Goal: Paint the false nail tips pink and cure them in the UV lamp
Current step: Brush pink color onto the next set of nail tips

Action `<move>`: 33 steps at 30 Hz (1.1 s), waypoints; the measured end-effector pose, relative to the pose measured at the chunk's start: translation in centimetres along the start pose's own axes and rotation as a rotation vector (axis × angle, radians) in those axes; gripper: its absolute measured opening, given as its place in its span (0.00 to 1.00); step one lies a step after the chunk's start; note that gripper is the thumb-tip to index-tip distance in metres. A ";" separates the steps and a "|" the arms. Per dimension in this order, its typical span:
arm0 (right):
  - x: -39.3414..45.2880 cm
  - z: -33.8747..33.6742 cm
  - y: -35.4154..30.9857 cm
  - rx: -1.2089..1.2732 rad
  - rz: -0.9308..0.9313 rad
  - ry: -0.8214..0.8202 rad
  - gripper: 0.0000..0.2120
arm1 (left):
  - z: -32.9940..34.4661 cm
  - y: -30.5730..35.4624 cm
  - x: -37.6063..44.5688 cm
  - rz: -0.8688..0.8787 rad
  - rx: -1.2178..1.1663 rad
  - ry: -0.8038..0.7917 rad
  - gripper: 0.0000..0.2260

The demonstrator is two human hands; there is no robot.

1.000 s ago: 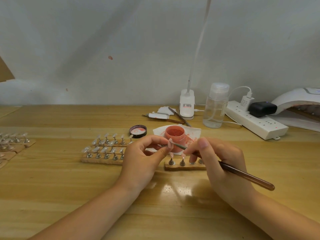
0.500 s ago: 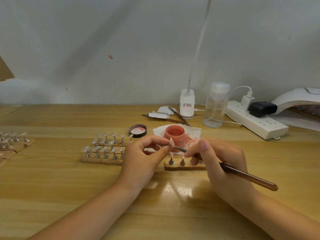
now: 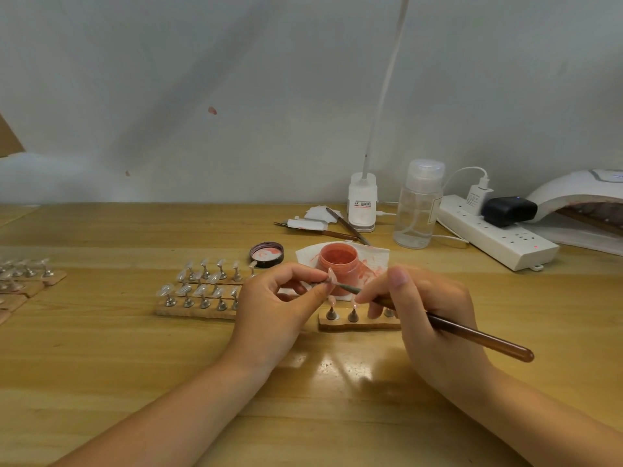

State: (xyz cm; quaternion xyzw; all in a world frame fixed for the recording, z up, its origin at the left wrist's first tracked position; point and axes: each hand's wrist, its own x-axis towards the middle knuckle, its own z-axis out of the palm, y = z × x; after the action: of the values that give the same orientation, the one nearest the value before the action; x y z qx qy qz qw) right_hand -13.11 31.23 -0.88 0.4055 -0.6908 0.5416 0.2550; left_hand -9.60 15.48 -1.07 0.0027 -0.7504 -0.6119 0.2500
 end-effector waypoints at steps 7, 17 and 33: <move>0.2 0.0 0.0 0.018 0.025 0.047 0.23 | 0.0 0.3 -0.1 -0.005 0.005 -0.015 0.06; -0.1 -0.2 -0.1 0.051 0.054 0.026 0.21 | 0.0 0.1 -0.1 -0.018 0.001 0.001 0.08; -0.1 -0.1 -0.5 0.134 0.119 0.032 0.21 | 0.1 0.4 -0.1 -0.030 0.001 -0.001 0.07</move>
State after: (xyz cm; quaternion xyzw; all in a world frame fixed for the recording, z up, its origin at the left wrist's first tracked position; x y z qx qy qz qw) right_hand -12.69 31.29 -0.66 0.3711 -0.6717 0.6073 0.2055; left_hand -9.39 15.69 -0.80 0.0138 -0.7506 -0.6154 0.2401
